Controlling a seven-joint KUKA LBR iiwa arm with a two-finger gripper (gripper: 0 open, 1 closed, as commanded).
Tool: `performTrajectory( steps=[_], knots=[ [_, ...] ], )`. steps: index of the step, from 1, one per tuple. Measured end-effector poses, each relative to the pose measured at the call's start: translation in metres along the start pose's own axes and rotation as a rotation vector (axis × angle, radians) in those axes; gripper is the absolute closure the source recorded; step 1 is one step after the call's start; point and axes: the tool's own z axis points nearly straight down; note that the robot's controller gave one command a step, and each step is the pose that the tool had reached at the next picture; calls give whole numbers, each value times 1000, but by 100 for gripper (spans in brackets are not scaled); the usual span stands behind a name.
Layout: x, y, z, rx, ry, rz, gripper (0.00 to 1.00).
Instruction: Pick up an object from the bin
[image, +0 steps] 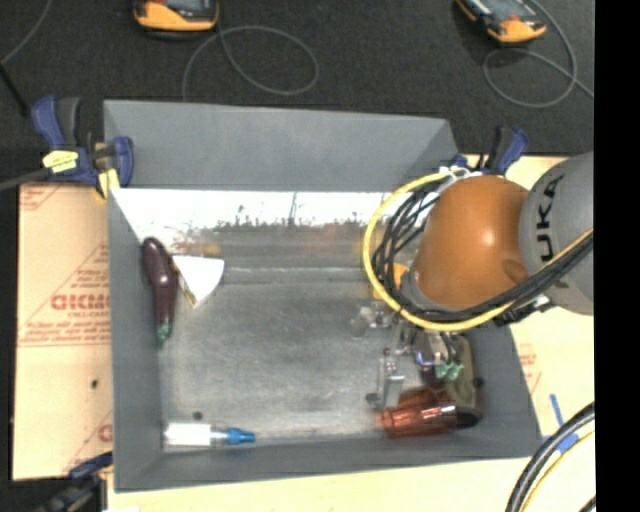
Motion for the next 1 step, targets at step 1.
performTrajectory(
  steps=[1],
  knots=[
    [-2, 0, -4, 0, -8, 0, 0]
  ],
)
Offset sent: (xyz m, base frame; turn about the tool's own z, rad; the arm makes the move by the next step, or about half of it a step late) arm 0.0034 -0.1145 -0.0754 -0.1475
